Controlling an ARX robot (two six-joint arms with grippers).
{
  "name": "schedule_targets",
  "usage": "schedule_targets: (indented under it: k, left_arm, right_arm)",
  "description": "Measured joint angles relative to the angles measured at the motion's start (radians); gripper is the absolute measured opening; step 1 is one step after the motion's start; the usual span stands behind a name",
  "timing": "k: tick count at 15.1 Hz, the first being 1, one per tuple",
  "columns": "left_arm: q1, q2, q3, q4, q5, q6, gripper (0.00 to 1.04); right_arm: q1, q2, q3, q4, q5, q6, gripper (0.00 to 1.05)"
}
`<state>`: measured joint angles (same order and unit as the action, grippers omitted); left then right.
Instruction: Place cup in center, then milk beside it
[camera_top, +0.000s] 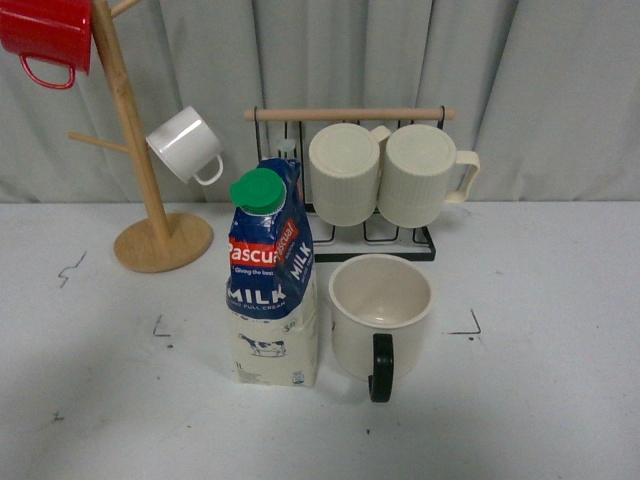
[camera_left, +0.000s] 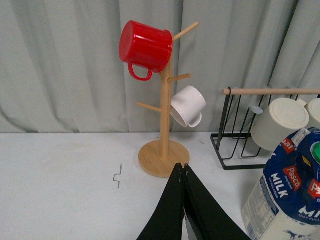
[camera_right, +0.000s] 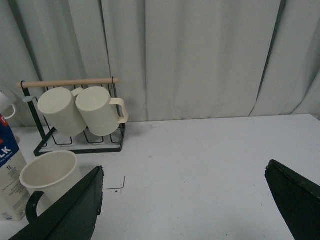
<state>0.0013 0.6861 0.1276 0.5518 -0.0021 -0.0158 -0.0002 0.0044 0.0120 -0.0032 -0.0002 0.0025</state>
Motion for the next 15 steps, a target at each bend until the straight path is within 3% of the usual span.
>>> schedule_targets:
  k: [8,9,15]
  left_arm:
    - [0.0,-0.249,-0.087,-0.157,0.0,0.0,0.02]
    - [0.0,-0.258,-0.114,-0.108,0.001,0.0,0.02]
    - [0.0,-0.421,-0.117,-0.288,0.002,0.0,0.02]
  right_arm:
    - [0.0,0.0,0.0,0.0,0.0,0.0,0.98]
    - [0.0,0.0,0.0,0.0,0.0,0.0,0.98]
    - [0.0,0.0,0.0,0.0,0.0,0.0,0.98]
